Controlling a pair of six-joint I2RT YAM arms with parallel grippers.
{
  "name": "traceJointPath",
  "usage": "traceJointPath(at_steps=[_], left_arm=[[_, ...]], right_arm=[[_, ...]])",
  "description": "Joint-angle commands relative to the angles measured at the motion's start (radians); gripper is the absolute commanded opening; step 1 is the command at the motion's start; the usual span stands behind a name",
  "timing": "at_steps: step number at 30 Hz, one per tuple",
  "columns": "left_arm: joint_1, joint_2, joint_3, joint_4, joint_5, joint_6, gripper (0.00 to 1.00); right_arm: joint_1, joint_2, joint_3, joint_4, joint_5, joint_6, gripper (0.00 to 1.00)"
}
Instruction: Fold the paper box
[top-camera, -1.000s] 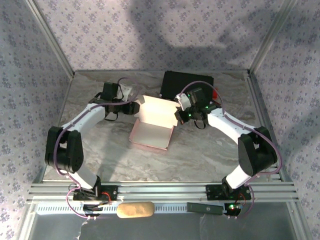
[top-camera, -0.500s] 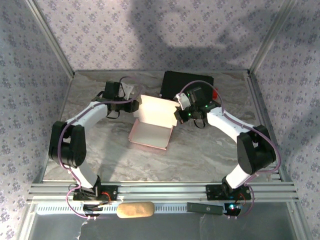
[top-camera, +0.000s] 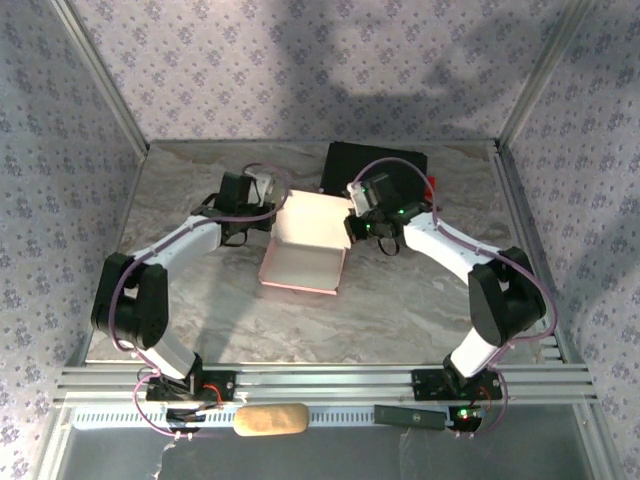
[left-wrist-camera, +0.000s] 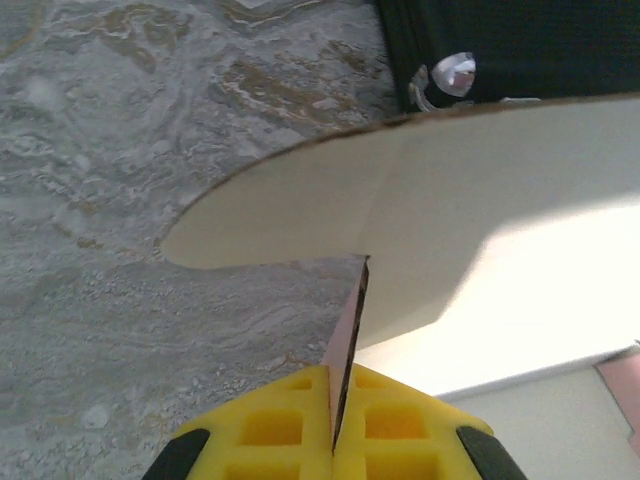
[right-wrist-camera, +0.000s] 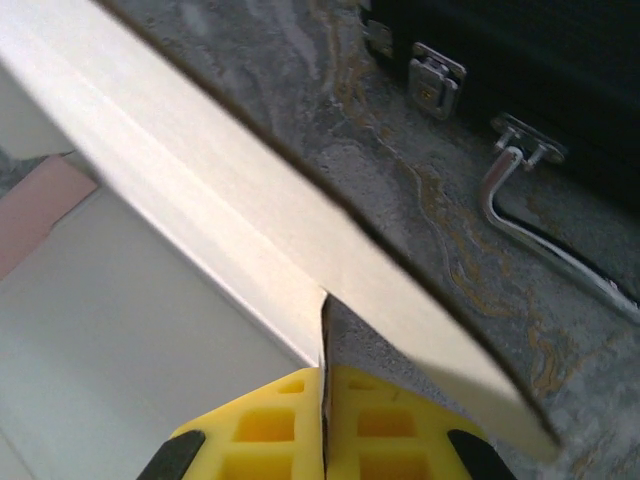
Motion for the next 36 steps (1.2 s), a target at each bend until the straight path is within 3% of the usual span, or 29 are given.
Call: traceJointPath(at_steps=[1,4,10,16,23,31,36], left_arm=[[-0.057,-0.065,-0.024,0.045,-0.078,-0.128,0.00],[-0.089,-0.113,-0.071,0.087,-0.147,-0.200,0.00],[-0.122,-0.174,-0.169,0.216,-0.198,-0.292,0.00],[-0.128,-0.192,-0.209,0.331,-0.244,-0.255,0.00],[-0.130,-0.202,-0.366,0.626,-0.216,-0.226,0.00],[-0.165,-0.280,-0.660,1.042,-0.272,-0.213,0.00],[-0.211,-0.264,-0.716,1.124,-0.293,-0.190,0.00]], right_arm=[[0.077,0.035,0.075,0.005,0.204,0.249,0.00],[0.097,0.034,0.078,0.021,0.309,0.401,0.00],[0.152,-0.011,-0.045,0.290,0.402,0.524,0.00],[0.170,-0.018,-0.191,0.653,0.422,0.485,0.00],[0.191,0.019,-0.271,0.846,0.373,0.426,0.00],[0.217,0.041,-0.431,1.137,0.312,0.306,0.00],[0.227,0.072,-0.482,1.237,0.271,0.298,0.00]])
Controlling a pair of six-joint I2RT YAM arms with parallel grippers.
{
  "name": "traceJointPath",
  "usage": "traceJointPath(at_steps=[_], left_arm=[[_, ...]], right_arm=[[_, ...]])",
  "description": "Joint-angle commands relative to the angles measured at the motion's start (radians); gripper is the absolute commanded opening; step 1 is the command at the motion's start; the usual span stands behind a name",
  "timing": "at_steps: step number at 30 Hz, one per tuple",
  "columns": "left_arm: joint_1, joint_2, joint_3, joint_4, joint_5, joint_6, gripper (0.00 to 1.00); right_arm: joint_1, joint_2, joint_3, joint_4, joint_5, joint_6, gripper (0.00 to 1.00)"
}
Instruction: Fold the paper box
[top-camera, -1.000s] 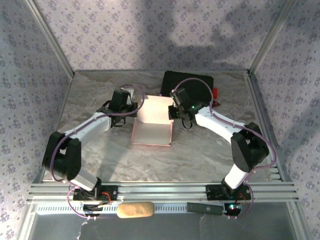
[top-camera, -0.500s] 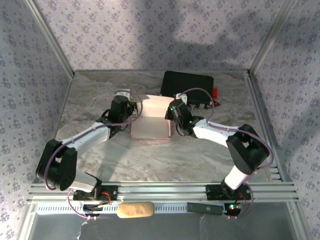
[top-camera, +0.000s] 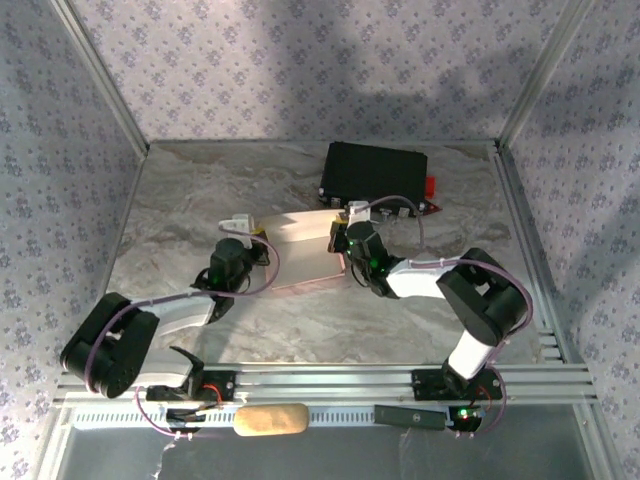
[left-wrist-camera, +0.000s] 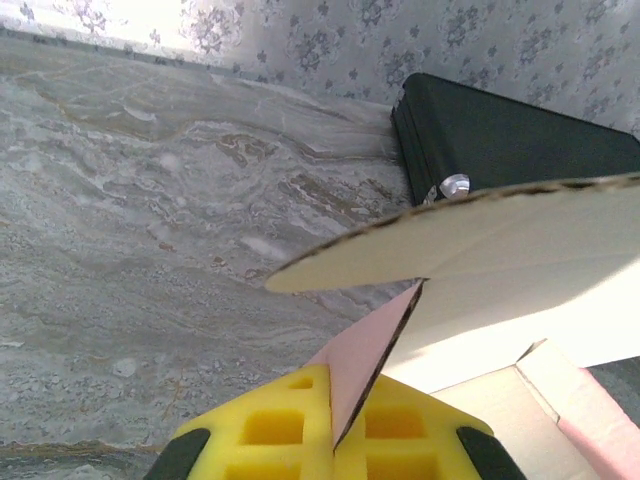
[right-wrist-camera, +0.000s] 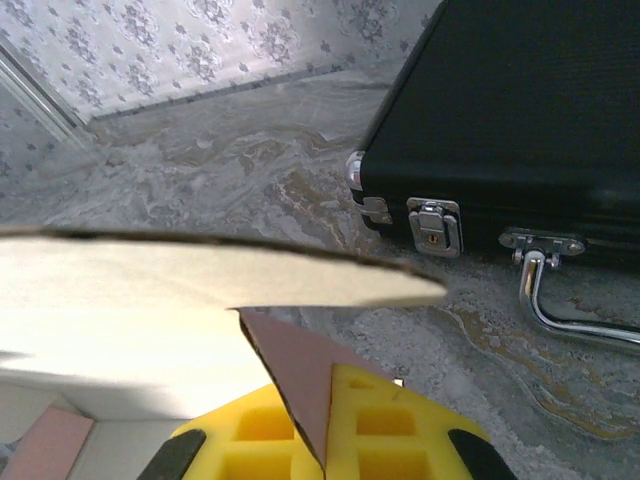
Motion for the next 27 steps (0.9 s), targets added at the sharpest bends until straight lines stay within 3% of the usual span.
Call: traceJointPath(at_steps=[1,22,27], left_arm=[[-0.054,0.008,-0.027,0.214,0.060,0.011,0.00],[-0.241,0.111,-0.162,0.365,-0.167,0.069,0.00],[-0.286,0.136,-0.166,0.360,-0.224,0.085,0.00]], right_arm=[[0.041,0.031,-0.022,0.191,-0.120,-0.017,0.00],[0.105,-0.049,-0.147,0.073,-0.016,-0.055,0.00],[0.112,-0.092,-0.157,0.002,0.009,-0.031,0.09]])
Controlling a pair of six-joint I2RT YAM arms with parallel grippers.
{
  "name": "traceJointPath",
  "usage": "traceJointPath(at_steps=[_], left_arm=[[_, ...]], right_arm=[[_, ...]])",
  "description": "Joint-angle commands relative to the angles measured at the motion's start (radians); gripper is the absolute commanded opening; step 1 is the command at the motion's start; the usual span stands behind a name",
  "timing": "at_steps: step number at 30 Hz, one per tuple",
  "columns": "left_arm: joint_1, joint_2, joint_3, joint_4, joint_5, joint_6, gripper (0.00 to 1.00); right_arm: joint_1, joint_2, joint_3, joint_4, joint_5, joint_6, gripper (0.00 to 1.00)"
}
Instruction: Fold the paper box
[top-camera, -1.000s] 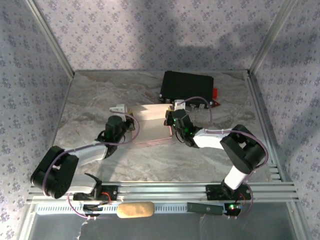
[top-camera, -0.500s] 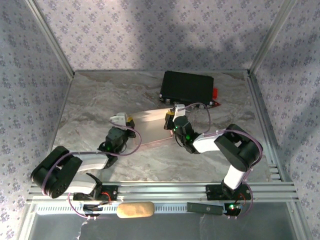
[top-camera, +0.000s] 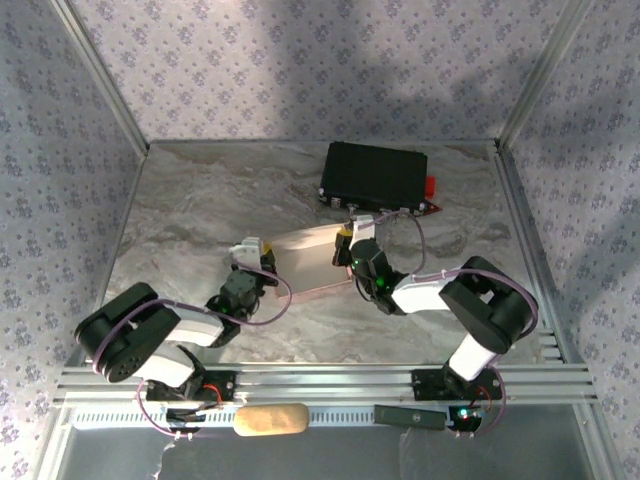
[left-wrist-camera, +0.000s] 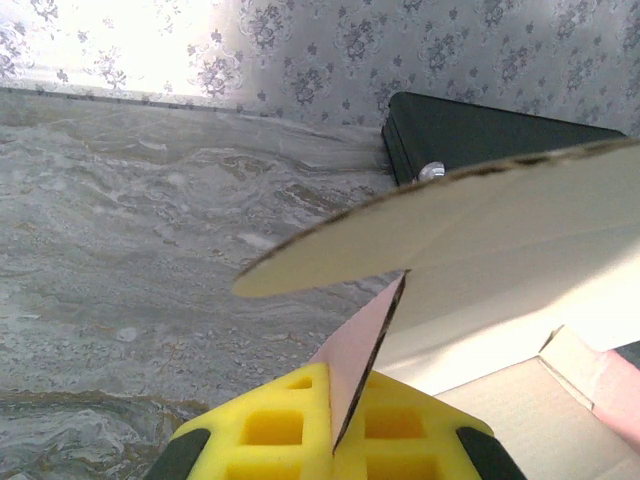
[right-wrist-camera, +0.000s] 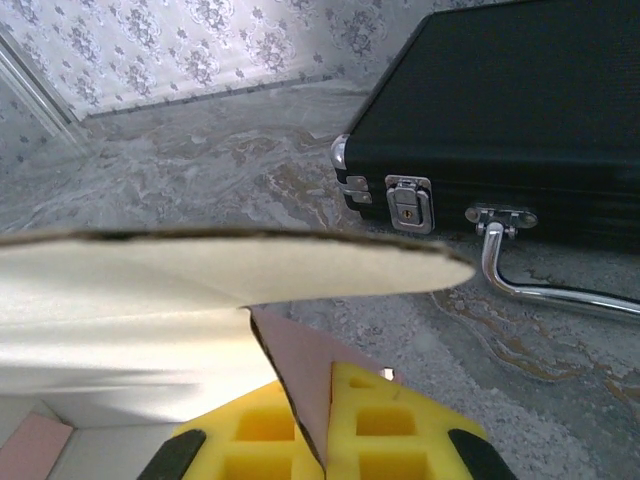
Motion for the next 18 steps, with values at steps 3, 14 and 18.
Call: traceJointPath(at_steps=[3,14,18], left_arm=[[-0.069,0.038,-0.002,0.003,0.048,0.009,0.00],[-0.129,0.051,0.054,-0.055,-0.040,-0.089,0.00],[-0.154,0.114,0.056,-0.007,-0.080,-0.095,0.00]], right_arm=[[0.049,-0.069,-0.021,-0.143,-0.080,0.048,0.19],[0.061,-0.077,0.009,-0.216,-0.076,0.123,0.18],[0.069,-0.069,0.002,-0.240,-0.070,0.147,0.21]])
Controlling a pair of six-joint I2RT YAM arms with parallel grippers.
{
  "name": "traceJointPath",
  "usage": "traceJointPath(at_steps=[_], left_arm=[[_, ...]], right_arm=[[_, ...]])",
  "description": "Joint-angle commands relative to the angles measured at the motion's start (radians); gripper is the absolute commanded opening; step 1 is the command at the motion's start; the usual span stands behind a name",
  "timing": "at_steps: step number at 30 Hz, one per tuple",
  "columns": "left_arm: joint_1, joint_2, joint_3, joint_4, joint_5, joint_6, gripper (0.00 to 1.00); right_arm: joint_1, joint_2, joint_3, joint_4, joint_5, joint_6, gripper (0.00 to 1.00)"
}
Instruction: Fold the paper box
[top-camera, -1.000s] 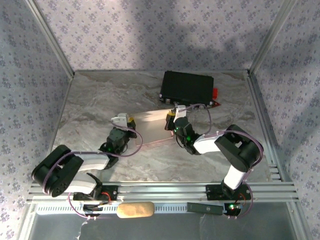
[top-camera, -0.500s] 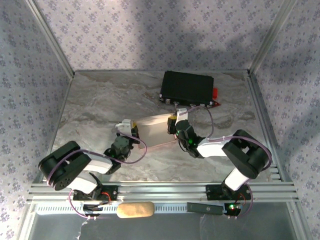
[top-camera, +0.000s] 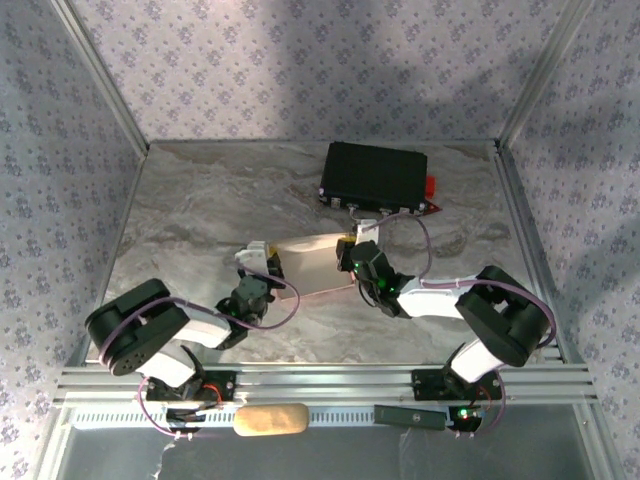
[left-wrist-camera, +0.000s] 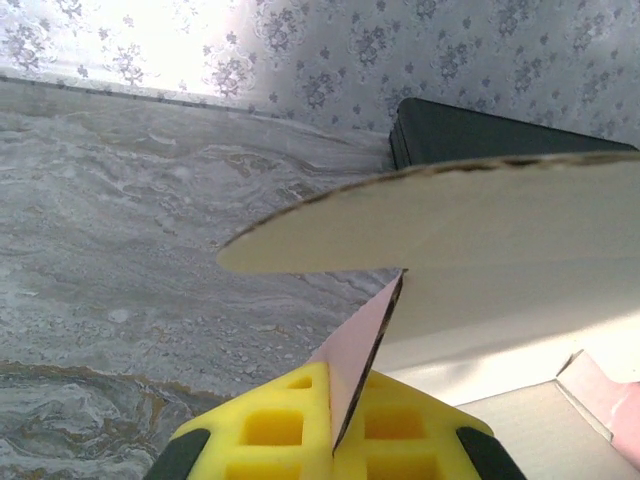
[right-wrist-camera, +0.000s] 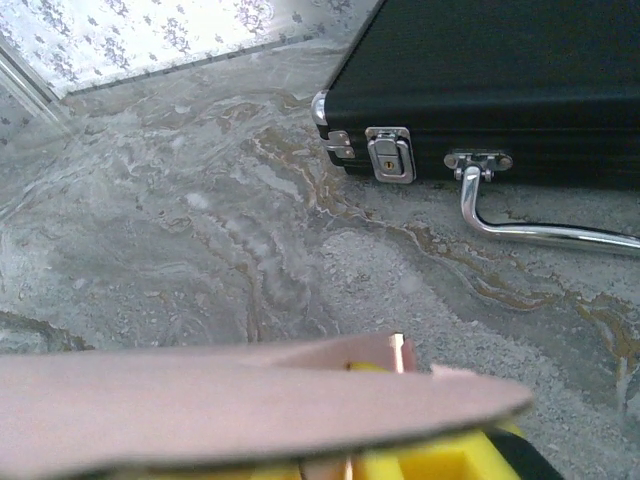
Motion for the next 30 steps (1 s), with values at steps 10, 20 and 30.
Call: traceJointPath(at_steps=[10,20,30], left_arm=[[-0.098,0.206,0.003,0.101,-0.021,-0.059,0.00],[-0.133,0.204,0.036,0.040,-0.111,-0.095,0.00],[-0.146,0.222,0.050,0.031,-0.138,-0.120,0.00]], right_arm=[[0.087,-0.108,-0.007,-0.256,-0.015,0.181,0.36],[0.216,-0.349,-0.010,-0.609,0.010,0.488,0.34],[0.416,-0.554,-0.004,-0.804,0.200,0.726,0.38]])
